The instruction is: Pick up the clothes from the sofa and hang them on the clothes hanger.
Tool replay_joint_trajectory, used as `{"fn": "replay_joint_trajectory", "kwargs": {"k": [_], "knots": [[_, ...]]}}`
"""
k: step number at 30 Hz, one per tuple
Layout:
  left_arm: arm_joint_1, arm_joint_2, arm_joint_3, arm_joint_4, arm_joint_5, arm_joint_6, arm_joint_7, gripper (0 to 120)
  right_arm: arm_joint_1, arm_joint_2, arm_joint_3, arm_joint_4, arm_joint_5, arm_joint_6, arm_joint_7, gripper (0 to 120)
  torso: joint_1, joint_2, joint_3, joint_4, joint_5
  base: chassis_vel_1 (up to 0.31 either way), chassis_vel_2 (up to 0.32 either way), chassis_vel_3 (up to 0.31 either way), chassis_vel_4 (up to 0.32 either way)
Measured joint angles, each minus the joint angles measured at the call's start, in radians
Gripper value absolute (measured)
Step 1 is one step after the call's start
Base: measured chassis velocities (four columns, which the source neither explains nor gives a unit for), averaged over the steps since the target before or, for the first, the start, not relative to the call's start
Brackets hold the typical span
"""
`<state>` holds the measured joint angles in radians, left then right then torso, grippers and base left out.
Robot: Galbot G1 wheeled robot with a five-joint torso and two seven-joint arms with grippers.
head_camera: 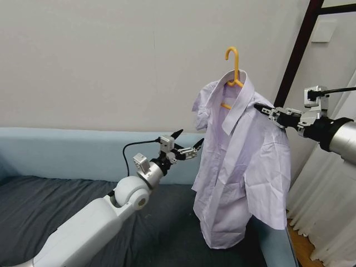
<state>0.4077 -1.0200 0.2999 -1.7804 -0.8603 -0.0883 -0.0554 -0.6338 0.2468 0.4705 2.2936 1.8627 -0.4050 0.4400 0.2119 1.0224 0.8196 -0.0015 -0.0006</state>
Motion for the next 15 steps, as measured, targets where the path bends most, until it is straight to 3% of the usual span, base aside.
{"fn": "replay_joint_trajectory", "kwargs": {"k": [8,12,15], "knots": [[-0.055,-0.076,0.029,0.012,-0.006,-0.005,-0.044,100,-0.013,-0.010,0.008,0.010,0.005,0.004,0.002,7,0.000,0.000,0.000,0.0001,0.0000,0.000,0.000,0.000,0.000],[-0.088,-0.103,0.029,0.035,-0.010,-0.013,-0.060,92,-0.020,-0.010,0.010,0.013,0.002,0.004,-0.005,7,0.000,0.000,0.000,0.0002,-0.0002,0.000,0.000,0.000,0.000],[-0.107,-0.113,0.026,0.049,-0.012,-0.019,-0.070,79,-0.021,-0.010,0.011,0.013,0.000,0.003,-0.010,7,0.000,0.000,0.000,0.0001,-0.0002,0.000,0.000,0.000,0.000]]}}
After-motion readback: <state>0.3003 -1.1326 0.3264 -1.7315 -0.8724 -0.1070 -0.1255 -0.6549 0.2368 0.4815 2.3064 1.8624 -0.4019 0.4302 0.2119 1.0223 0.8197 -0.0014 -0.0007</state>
